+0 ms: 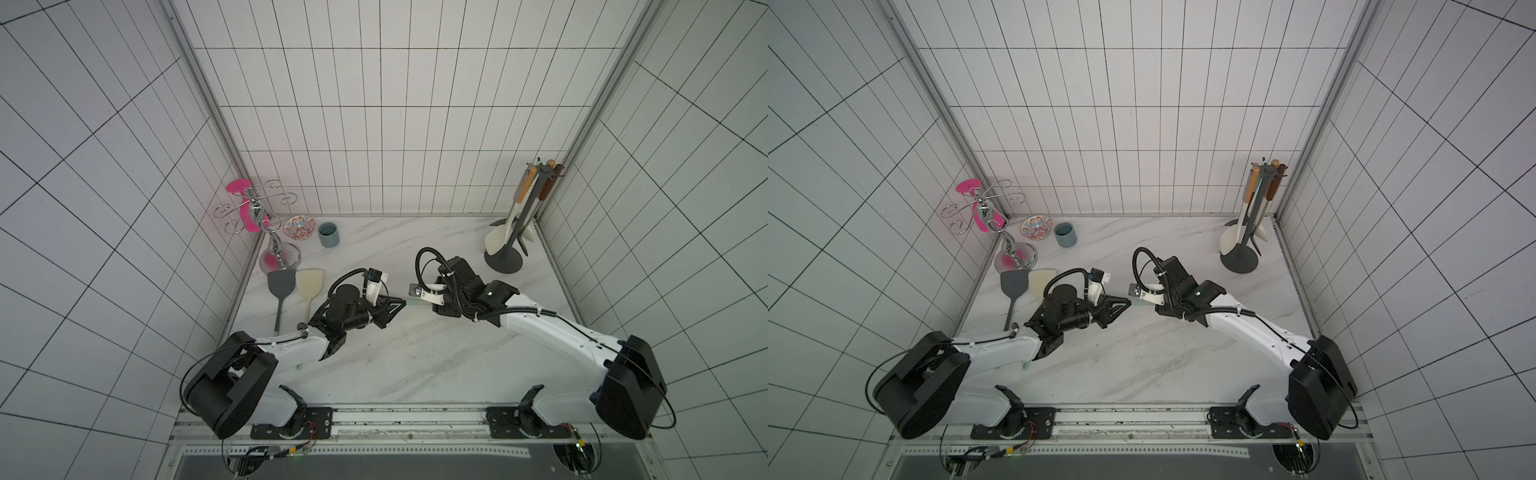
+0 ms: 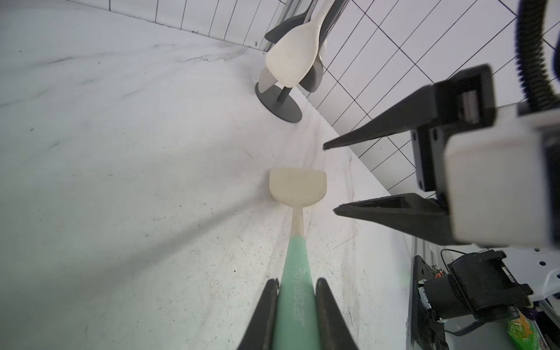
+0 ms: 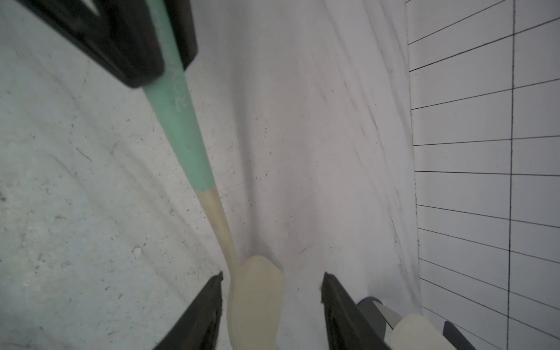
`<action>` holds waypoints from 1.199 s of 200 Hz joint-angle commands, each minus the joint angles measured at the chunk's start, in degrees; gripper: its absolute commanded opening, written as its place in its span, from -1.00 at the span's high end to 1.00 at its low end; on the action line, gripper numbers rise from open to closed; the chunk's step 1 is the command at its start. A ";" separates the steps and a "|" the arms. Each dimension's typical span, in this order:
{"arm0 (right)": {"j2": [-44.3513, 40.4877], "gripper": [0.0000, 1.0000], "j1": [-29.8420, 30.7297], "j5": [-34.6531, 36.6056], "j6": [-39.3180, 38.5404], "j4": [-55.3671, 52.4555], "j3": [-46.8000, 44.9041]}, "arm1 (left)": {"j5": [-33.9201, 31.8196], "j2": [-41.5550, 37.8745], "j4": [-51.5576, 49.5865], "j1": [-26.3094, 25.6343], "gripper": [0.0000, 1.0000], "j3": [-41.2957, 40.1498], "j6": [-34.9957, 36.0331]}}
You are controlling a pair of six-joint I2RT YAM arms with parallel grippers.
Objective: Take the spatula off the kitchen utensil rack
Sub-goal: Place the spatula at the center of the board.
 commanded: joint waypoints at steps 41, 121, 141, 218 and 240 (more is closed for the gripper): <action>-10.65 -0.19 -1.80 -3.58 46.16 1.49 2.85 | -8.21 -7.80 4.95 0.00 1.00 -4.46 -0.24; -7.69 -0.38 -7.05 -9.73 94.07 1.31 2.84 | -27.31 -25.82 1.51 -5.88 1.00 -11.33 7.43; -8.55 -0.41 -7.51 -6.72 93.61 1.01 2.31 | -33.06 -29.51 -1.82 -7.33 1.00 -11.76 8.72; -12.29 -0.56 -12.41 -0.87 81.84 -0.38 -4.21 | -54.22 -46.02 -25.72 -6.65 1.00 -13.18 -1.85; -12.87 -0.56 -12.80 0.03 80.45 3.72 -8.86 | -55.60 -48.05 -29.98 -5.65 1.00 -14.08 -4.24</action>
